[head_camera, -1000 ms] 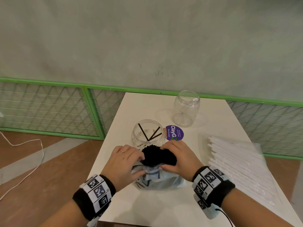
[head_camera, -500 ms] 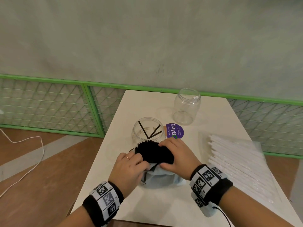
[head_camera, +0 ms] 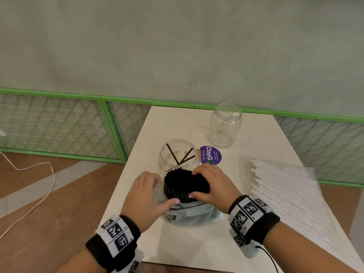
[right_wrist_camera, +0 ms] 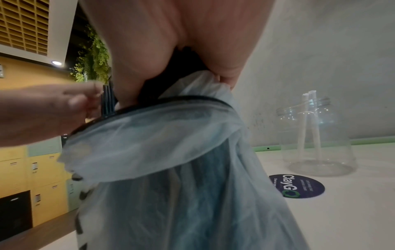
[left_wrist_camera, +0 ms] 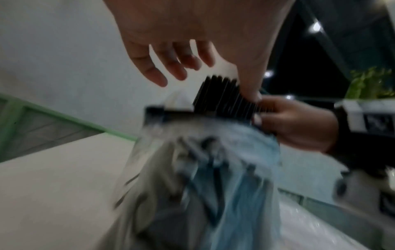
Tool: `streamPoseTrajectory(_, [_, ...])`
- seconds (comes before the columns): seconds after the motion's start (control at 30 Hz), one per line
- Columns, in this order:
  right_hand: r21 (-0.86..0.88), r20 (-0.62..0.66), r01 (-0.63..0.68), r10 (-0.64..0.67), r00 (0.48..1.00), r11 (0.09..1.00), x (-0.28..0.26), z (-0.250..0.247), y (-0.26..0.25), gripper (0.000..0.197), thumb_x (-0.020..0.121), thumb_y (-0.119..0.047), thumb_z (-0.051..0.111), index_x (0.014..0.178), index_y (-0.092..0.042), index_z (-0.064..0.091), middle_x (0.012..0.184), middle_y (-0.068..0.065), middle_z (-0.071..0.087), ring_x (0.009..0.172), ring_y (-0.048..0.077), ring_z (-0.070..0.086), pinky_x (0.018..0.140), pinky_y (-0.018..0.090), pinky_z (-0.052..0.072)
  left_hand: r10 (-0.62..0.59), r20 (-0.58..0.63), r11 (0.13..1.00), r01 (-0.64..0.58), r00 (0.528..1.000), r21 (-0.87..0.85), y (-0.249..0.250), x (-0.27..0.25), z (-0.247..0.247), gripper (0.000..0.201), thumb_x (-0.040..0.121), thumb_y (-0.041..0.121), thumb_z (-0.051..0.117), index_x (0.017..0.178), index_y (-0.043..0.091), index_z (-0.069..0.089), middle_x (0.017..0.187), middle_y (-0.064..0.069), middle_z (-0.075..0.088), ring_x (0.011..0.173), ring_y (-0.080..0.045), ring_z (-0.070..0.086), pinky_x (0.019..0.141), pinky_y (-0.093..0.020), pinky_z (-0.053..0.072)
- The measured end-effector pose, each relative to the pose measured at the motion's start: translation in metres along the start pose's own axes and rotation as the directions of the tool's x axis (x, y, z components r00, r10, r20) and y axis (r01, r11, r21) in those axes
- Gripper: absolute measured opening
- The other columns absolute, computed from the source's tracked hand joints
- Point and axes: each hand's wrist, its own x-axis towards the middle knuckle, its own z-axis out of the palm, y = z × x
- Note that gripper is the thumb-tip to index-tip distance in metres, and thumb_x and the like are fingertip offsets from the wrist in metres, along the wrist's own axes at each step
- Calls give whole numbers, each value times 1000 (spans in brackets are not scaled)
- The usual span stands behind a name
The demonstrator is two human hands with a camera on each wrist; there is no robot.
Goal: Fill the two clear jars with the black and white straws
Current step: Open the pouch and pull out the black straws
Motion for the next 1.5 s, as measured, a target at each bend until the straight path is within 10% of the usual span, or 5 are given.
streamPoseTrajectory(0.2, [34, 11, -43, 43, 999, 998, -2, -2, -5, 61, 72, -45, 75, 122, -24, 49, 112, -10, 53, 100, 11, 47, 88, 25, 41, -69, 242, 984, 106, 968, -143, 11, 20, 10, 123, 44, 64, 79, 143, 42, 9, 135, 12, 38, 124, -10, 36, 103, -30, 33])
streamPoseTrajectory(0.57, [-10, 51, -56, 56, 997, 998, 3, -3, -1, 62, 62, -61, 61, 113, -26, 58, 110, -12, 51, 101, 12, 46, 89, 26, 41, -121, 167, 935, 169, 978, -312, 7, 23, 25, 66, 43, 56, 73, 104, 39, 53, 103, 23, 50, 99, 1, 52, 84, -10, 36])
streamPoseTrajectory(0.8, [174, -107, 39, -20, 994, 984, 10, -6, -11, 36, 71, -29, 76, 103, -23, 60, 100, -15, 56, 96, 1, 47, 87, 8, 32, -205, 20, 845, 187, 979, -500, 9, 17, 15, 50, 60, 14, 87, 97, 31, 59, 91, 12, 67, 88, 6, 60, 75, -7, 46])
streamPoseTrajectory(1.17, [575, -31, -245, 320, 947, 781, -8, 17, 0, 112, 59, -29, 89, 141, -44, 15, 115, -15, 58, 109, -4, 54, 92, 9, 40, -292, 162, 838, 334, 943, -431, -15, 9, 16, 59, 60, 20, 87, 104, 39, 52, 99, 15, 64, 93, 10, 57, 75, -4, 42])
streamPoseTrajectory(1.5, [512, -15, -253, 303, 953, 821, -5, 26, -2, 34, 61, -36, 75, 90, -42, 58, 86, -14, 66, 86, 5, 62, 77, 25, 50, -362, 131, 757, 373, 923, -537, -18, 13, 10, 40, 61, 12, 86, 95, 21, 65, 90, 4, 71, 85, 1, 65, 76, -18, 48])
